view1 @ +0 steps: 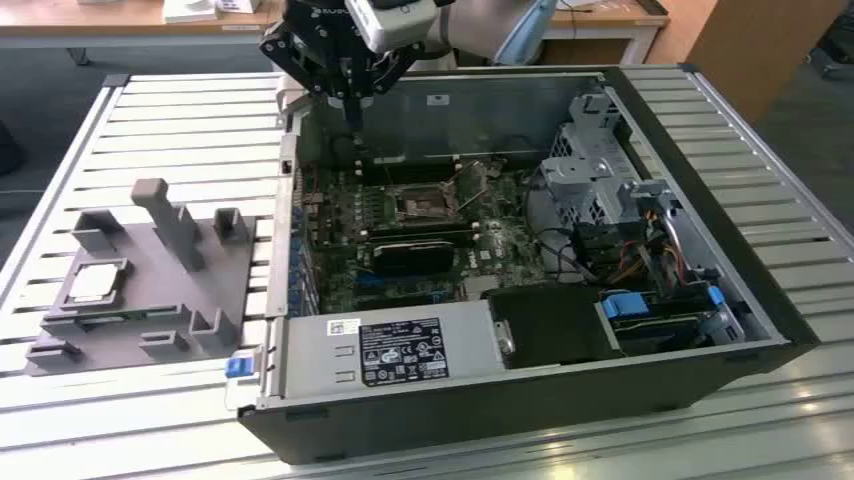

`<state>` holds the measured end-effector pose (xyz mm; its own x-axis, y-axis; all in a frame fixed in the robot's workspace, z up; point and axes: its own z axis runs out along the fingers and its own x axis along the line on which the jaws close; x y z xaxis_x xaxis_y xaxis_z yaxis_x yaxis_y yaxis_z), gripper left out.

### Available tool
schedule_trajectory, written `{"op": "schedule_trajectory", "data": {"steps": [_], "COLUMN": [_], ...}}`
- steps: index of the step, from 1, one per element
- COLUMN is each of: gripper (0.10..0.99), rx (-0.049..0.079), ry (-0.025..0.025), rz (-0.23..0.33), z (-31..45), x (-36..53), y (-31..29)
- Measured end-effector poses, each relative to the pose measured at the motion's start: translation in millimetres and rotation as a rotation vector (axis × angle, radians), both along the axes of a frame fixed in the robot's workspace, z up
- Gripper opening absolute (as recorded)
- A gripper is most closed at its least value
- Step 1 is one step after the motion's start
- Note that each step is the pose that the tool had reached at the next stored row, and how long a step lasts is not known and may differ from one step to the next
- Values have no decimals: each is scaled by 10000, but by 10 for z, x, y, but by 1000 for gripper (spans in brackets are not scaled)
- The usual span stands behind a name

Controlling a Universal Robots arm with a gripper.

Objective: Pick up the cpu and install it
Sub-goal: 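Reach for the cpu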

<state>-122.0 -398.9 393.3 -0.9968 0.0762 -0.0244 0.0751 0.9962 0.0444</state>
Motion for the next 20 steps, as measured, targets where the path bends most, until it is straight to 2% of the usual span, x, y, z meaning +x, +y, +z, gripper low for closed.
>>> {"op": "schedule_trajectory", "data": {"steps": [3,5,11,20], "gripper": [106,106,106,106], "rx": [0,-1,0,0], "ry": [0,0,4,50], "rz": [-2,1,0,0], "z": [0,0,-11,-39], "x": [-8,-47,-290,-644], "y": [0,0,1,6]}}
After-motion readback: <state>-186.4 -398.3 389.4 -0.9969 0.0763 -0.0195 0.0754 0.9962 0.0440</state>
